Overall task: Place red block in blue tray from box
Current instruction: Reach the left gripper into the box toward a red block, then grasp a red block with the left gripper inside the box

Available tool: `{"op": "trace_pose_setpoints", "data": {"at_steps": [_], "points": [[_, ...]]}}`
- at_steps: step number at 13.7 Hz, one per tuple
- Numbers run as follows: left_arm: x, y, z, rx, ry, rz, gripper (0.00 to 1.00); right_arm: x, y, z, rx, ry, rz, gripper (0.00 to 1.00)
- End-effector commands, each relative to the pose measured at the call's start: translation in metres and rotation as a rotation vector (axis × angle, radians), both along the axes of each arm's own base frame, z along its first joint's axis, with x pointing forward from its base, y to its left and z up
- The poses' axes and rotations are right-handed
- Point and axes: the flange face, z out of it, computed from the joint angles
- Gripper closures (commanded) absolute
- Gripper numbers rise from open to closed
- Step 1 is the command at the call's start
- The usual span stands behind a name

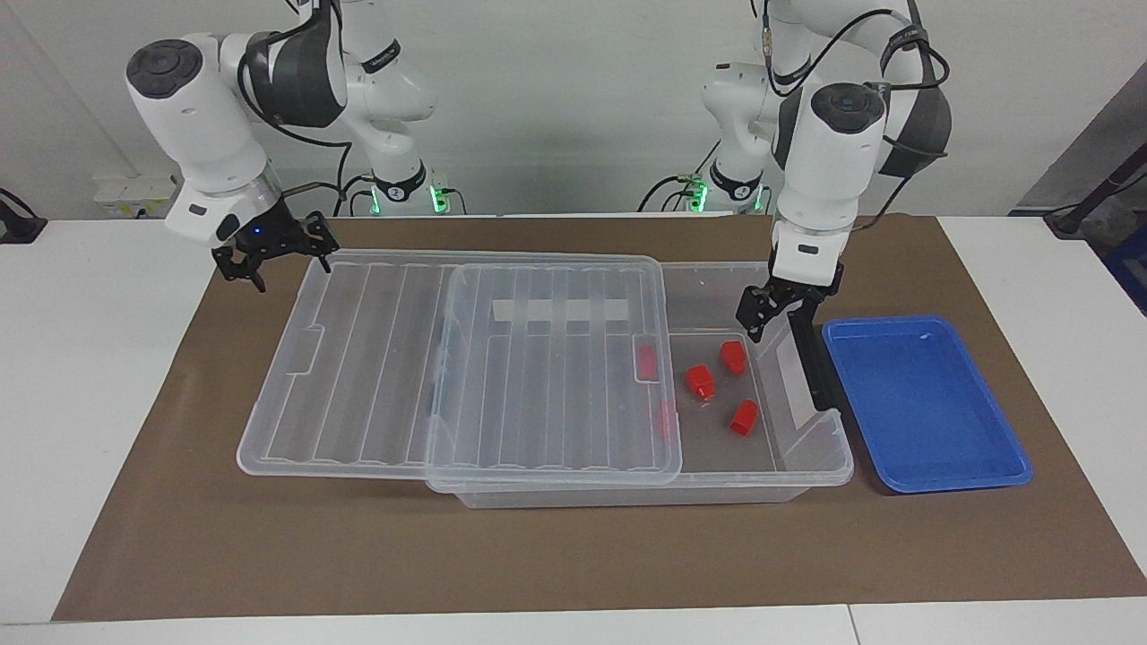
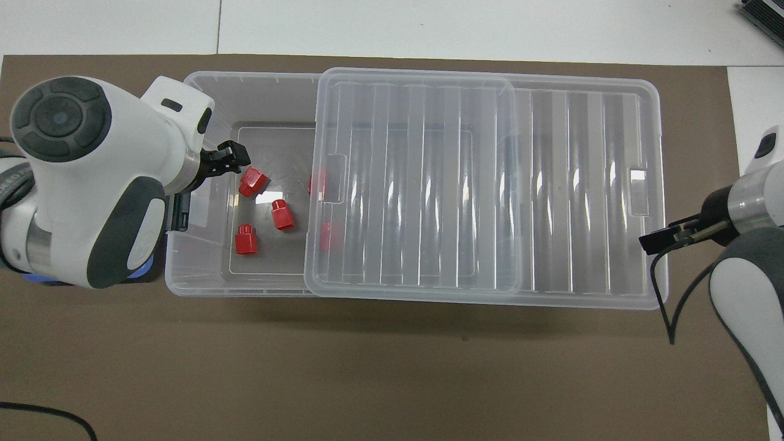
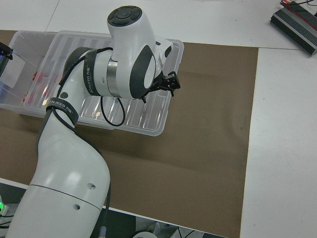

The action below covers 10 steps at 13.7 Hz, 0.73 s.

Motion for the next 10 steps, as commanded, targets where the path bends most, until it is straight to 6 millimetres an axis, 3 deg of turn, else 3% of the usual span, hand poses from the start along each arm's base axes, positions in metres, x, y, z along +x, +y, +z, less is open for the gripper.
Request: {"op": "trace_pose_setpoints", "data": {"at_steps": [1,3,4,6,9,10], "points": [[-0.016,0.003,-0.042,0.012,-0.005,-0.007,0.0,-0.002,0.022,0.026,0.001,-0.045,-0.183,0.0],[-0.028,0.004,-0.06,0.009,0.02,-0.006,0.0,0.0,0.029,0.041,0.007,-0.077,-0.353,0.0],[-0.028,-0.004,-0.066,-0.003,0.012,0.0,0.0,0.002,0.042,0.051,0.012,-0.1,-0.4,0.0],[-0.033,-0.04,-0.085,-0.007,0.025,0.03,0.0,0.003,0.045,0.069,0.022,-0.127,-0.463,0.0],[-0.034,-0.056,-0.093,-0.023,0.001,0.022,0.0,0.008,0.043,0.09,0.029,-0.123,-0.478,0.0],[-0.03,-0.06,-0.11,-0.027,-0.001,0.016,0.0,0.012,0.043,0.099,0.031,-0.12,-0.48,0.0]]}}
